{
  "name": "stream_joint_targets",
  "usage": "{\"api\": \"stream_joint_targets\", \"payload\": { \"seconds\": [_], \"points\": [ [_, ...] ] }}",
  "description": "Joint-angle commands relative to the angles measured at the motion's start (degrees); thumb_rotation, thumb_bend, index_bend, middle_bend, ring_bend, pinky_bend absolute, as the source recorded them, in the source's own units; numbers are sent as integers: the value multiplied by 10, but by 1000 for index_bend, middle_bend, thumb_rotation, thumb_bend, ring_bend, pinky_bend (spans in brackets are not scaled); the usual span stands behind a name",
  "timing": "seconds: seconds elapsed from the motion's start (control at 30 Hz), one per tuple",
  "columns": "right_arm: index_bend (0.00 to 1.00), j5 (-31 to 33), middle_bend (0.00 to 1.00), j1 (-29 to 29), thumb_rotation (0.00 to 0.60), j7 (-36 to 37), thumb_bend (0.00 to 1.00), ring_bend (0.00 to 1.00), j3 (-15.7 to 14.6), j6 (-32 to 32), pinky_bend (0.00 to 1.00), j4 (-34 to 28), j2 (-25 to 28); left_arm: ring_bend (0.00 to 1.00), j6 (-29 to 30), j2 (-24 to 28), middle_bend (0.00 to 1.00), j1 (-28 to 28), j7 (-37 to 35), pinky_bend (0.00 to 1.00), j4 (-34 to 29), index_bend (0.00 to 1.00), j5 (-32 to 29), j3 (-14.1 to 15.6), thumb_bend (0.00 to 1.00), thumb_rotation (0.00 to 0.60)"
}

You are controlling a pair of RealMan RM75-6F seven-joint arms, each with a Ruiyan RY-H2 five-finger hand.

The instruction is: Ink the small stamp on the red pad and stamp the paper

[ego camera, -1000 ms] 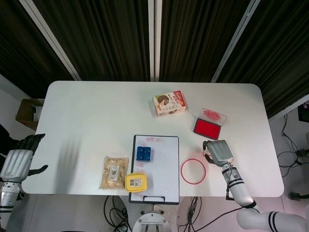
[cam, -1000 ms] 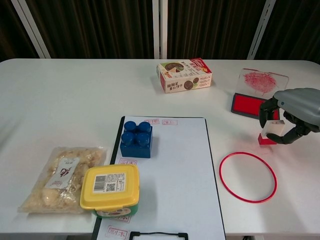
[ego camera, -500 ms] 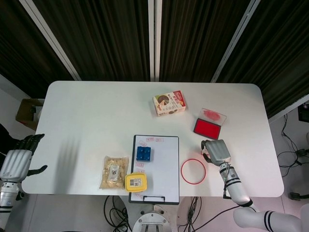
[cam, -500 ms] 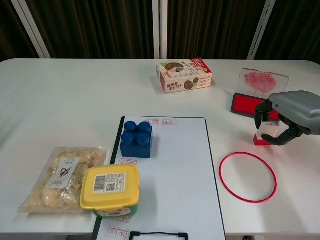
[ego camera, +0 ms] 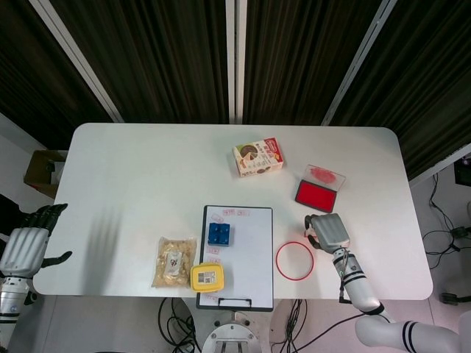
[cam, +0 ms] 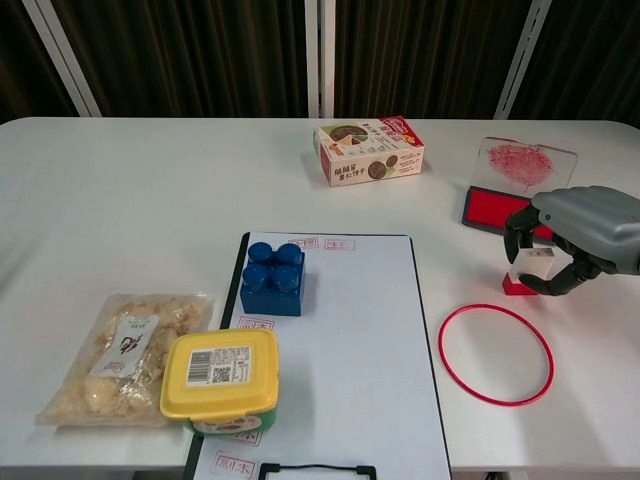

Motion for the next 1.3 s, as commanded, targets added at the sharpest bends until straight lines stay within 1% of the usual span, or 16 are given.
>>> {"api": "stream_joint_targets", "payload": {
  "seconds": [0.03,0.27,0.37,0.6,0.77,0.9,1.0,1.13,1.23,1.3],
  "points": [
    [675,2,562,-1,600,-3,353,909,0,-3,968,-2,1,117,0,0,138,0,0,202,0,109,0,0,0,600],
    [627,2,515,-3,600,-7,344,909,1,-5,968,-5,3,117,-1,-2,138,0,1,202,1,109,-1,0,0,600],
    [589,0,491,-4,600,-7,343,909,3,-5,968,-7,5,117,-1,-2,138,-1,1,202,1,109,-1,0,0,600],
    [461,2,411,-5,600,-11,327,909,4,-8,968,-13,10,117,-2,-3,138,-1,0,202,2,109,-1,1,0,600],
    [393,2,374,-6,600,-13,308,909,5,-10,968,-20,15,117,-2,-3,138,-1,0,202,2,109,-2,0,0,600],
    [269,0,328,-7,600,-12,277,908,4,-10,968,-31,24,117,-1,-3,138,-1,0,202,2,109,-1,1,0,600],
    [163,-4,293,-9,600,-20,240,907,1,-6,968,-48,42,117,-1,-2,138,-1,0,202,2,109,-2,1,0,600],
    [19,-15,223,-21,600,-34,187,891,-11,11,968,-90,89,117,1,-1,138,0,-1,202,1,109,-1,1,0,600],
    [0,-32,175,-39,600,-32,141,876,-25,34,968,-129,138,117,4,2,138,2,0,202,-1,109,0,1,0,600],
    [0,-46,170,-53,600,-28,120,872,-36,52,968,-154,175,117,5,3,138,3,0,202,-3,109,0,1,0,600]
  ]
}}
